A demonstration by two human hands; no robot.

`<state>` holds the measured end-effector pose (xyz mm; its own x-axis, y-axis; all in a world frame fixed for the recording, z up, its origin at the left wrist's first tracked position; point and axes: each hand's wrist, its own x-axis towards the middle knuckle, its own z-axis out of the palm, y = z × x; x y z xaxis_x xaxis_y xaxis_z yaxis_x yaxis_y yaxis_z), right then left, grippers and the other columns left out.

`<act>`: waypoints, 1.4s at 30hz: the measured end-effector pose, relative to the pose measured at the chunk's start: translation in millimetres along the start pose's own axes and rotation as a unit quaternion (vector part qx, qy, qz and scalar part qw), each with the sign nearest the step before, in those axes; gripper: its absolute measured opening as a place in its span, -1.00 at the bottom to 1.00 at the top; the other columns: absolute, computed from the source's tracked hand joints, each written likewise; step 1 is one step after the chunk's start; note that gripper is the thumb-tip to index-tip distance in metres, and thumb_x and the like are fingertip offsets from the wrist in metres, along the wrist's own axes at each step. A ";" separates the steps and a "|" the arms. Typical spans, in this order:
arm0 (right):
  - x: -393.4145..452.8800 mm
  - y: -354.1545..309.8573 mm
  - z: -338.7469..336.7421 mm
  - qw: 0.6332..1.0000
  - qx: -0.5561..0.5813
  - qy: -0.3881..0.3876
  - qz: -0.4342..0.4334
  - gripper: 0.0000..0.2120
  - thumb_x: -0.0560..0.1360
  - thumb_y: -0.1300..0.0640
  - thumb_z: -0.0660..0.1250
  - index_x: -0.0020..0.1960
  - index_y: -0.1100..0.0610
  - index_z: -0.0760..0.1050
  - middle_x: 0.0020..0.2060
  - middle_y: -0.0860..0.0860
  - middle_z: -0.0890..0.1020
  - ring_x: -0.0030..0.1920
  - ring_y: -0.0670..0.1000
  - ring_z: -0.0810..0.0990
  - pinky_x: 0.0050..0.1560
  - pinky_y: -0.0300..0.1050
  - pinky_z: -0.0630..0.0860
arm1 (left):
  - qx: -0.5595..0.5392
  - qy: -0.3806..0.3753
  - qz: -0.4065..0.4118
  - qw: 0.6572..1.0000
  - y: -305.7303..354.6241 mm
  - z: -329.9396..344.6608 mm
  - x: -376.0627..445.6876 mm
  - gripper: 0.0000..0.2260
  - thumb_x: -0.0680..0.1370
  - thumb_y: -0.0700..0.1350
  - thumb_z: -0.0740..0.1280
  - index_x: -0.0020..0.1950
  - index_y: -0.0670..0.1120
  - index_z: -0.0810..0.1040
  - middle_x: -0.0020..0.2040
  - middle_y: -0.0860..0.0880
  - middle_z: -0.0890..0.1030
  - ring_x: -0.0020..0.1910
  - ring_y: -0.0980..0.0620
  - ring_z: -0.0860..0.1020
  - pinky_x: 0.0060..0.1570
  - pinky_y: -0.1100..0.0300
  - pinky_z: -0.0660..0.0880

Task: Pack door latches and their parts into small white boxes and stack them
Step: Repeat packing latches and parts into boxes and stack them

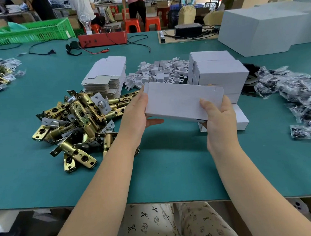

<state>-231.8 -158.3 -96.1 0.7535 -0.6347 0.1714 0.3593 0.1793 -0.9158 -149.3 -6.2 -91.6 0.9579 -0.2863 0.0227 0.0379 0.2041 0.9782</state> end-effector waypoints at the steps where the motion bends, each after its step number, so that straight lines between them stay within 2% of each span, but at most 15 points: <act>1: -0.4 0.2 0.0 1.000 -0.002 -0.004 -0.005 -0.74 0.55 0.26 0.28 0.07 -0.10 0.50 -0.04 -0.17 0.67 -0.02 -0.16 0.63 0.04 -0.19 0.56 | 0.004 -0.005 0.008 1.000 -0.3 0.2 0.1 -0.66 0.70 -0.02 0.06 0.45 0.04 0.40 0.26 -0.13 0.57 0.14 -0.14 0.59 -0.27 0.08 0.61; 3: -0.9 0.7 -0.1 1.000 -0.009 -0.012 -0.014 -0.71 0.56 0.25 0.28 0.12 -0.13 0.47 0.08 -0.10 0.63 0.07 -0.13 0.61 0.11 -0.20 0.54 | 0.003 -0.033 0.017 0.999 -0.9 -0.2 -0.7 -0.63 0.70 0.05 0.05 0.50 0.09 0.34 0.32 -0.07 0.53 0.22 -0.10 0.56 -0.20 0.05 0.61; 6: -0.3 2.1 -0.8 0.999 -0.024 -0.022 -0.019 -0.69 0.55 0.25 0.29 0.13 -0.14 0.46 0.10 -0.11 0.62 0.08 -0.16 0.60 0.04 -0.32 0.52 | 0.009 -0.097 0.006 0.995 -2.6 -2.7 -0.8 -0.45 0.59 0.27 0.11 0.56 0.13 0.19 0.47 -0.02 0.37 0.41 -0.07 0.39 -0.06 0.02 0.60; 8: 2.1 1.5 -3.0 0.999 -0.033 -0.024 -0.021 -0.69 0.55 0.26 0.28 0.13 -0.14 0.46 0.09 -0.12 0.62 0.05 -0.19 0.60 -0.01 -0.36 0.50 | 0.021 -0.121 0.001 0.992 -4.5 -2.6 -1.3 -0.39 0.54 0.21 0.16 0.57 0.17 0.10 0.53 0.02 0.28 0.46 -0.08 0.32 -0.03 0.05 0.59; 11: 5.9 -1.0 -6.0 0.999 -0.038 -0.007 -0.008 -0.74 0.55 0.21 0.28 0.13 -0.11 0.49 0.05 -0.15 0.64 0.02 -0.20 0.61 0.02 -0.28 0.53 | 0.022 -0.123 -0.005 0.992 -7.7 1.3 -1.0 -0.46 0.63 -0.08 0.19 0.58 0.13 0.10 0.42 0.01 0.43 0.26 -0.06 0.51 -0.11 0.06 0.60; 13: 6.6 -1.6 -5.5 0.999 -0.031 0.000 0.021 -0.82 0.57 0.08 0.22 0.12 -0.06 0.54 0.00 -0.15 0.67 0.01 -0.15 0.62 0.08 -0.12 0.54 | -0.024 -0.087 -0.027 0.996 -7.1 3.3 -0.3 -0.56 0.64 -0.19 0.20 0.52 0.04 0.28 0.27 -0.06 0.53 0.03 -0.04 0.60 -0.26 0.12 0.60; 16: 5.8 -4.9 -2.1 0.998 0.026 -0.026 0.054 -0.63 0.64 -0.09 0.02 -0.03 -0.04 0.58 -0.26 -0.14 0.68 -0.28 -0.14 0.63 -0.25 -0.22 0.54 | -0.094 0.015 -0.076 0.992 -1.6 2.5 -1.5 -0.85 0.60 -0.12 0.31 0.16 0.00 0.54 -0.02 -0.11 0.54 -0.30 0.05 0.64 -0.47 0.25 0.53; 18: 4.8 -7.2 -1.0 0.998 0.002 -0.047 0.043 -0.73 0.61 -0.03 0.11 -0.02 -0.03 0.58 -0.23 -0.13 0.67 -0.26 -0.14 0.62 -0.30 -0.29 0.50 | -0.095 0.080 -0.106 0.987 -1.5 0.4 -1.1 -0.92 0.56 -0.06 0.36 0.02 -0.03 0.52 -0.12 -0.09 0.51 -0.43 0.11 0.61 -0.53 0.29 0.47; 21: 0.2 -5.8 -0.9 0.994 -0.054 -0.093 0.009 -0.90 0.47 0.12 0.30 -0.04 0.02 0.56 -0.14 -0.07 0.64 -0.11 -0.10 0.58 -0.15 -0.25 0.51 | -0.077 0.126 -0.134 0.980 -2.8 -0.5 -0.1 -0.88 0.56 -0.03 0.35 -0.02 -0.07 0.51 -0.19 -0.08 0.52 -0.48 0.14 0.56 -0.56 0.32 0.44; 23: -3.6 -4.6 0.3 0.990 -0.052 -0.131 -0.005 -0.93 0.51 0.14 0.30 -0.05 0.02 0.55 -0.17 -0.10 0.65 -0.09 -0.09 0.60 -0.08 -0.21 0.53 | -0.058 0.129 -0.148 0.979 -1.8 0.3 -1.0 -0.87 0.56 -0.04 0.34 -0.03 -0.10 0.52 -0.26 -0.06 0.55 -0.49 0.14 0.53 -0.57 0.33 0.43; 26: -7.0 -9.1 2.3 0.992 -0.029 -0.118 -0.031 -0.90 0.50 0.11 0.27 -0.12 0.04 0.56 -0.25 -0.06 0.64 -0.19 -0.06 0.62 -0.16 -0.20 0.55 | -0.060 0.104 -0.169 0.978 -0.2 1.2 -3.4 -0.87 0.57 -0.07 0.34 -0.11 -0.12 0.52 -0.45 -0.03 0.57 -0.57 0.14 0.49 -0.63 0.35 0.39; 30: -5.5 -10.8 -0.8 0.995 -0.004 -0.101 -0.019 -0.91 0.46 0.17 0.29 -0.19 0.05 0.54 -0.40 -0.11 0.59 -0.32 -0.09 0.60 -0.21 -0.25 0.52 | -0.064 0.051 -0.230 0.970 1.6 5.7 -8.5 -0.88 0.60 -0.12 0.29 -0.09 -0.12 0.54 -0.42 -0.06 0.53 -0.60 0.13 0.46 -0.69 0.39 0.33; 33: -6.3 -11.0 -0.7 0.987 -0.008 -0.158 -0.036 -0.76 0.53 0.28 0.28 0.07 -0.03 0.51 -0.22 -0.16 0.60 -0.15 -0.16 0.57 0.01 -0.25 0.48 | -0.060 0.035 -0.240 0.968 3.0 8.2 -10.9 -0.80 0.60 -0.21 0.21 -0.21 -0.11 0.52 -0.52 -0.01 0.49 -0.64 0.14 0.42 -0.71 0.41 0.28; 37: -11.7 -11.2 2.8 0.970 -0.086 -0.195 -0.121 -0.72 0.51 0.17 0.25 0.13 -0.14 0.53 0.00 -0.29 0.61 0.08 -0.26 0.53 0.12 -0.38 0.38 | -0.100 0.047 -0.245 0.963 4.2 5.3 -10.7 -0.78 0.62 -0.19 0.18 -0.20 -0.11 0.50 -0.51 -0.02 0.49 -0.64 0.15 0.42 -0.71 0.41 0.30; 42: -19.5 0.7 6.3 0.910 -0.231 -0.281 -0.198 -0.46 0.52 0.00 0.29 0.38 -0.33 0.16 0.32 -0.49 0.30 0.38 -0.25 0.31 0.37 -0.30 0.25 | -0.075 0.011 -0.273 0.959 1.2 2.8 -10.3 -0.78 0.61 -0.25 0.10 -0.16 -0.06 0.46 -0.53 0.04 0.43 -0.65 0.18 0.35 -0.71 0.41 0.23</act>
<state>-242.8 -141.1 -97.7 0.8247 -0.0730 0.5608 0.4918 -0.3972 -0.7748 -159.9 -5.6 -90.0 0.7894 -0.3690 -0.4906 0.5745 0.1625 0.8022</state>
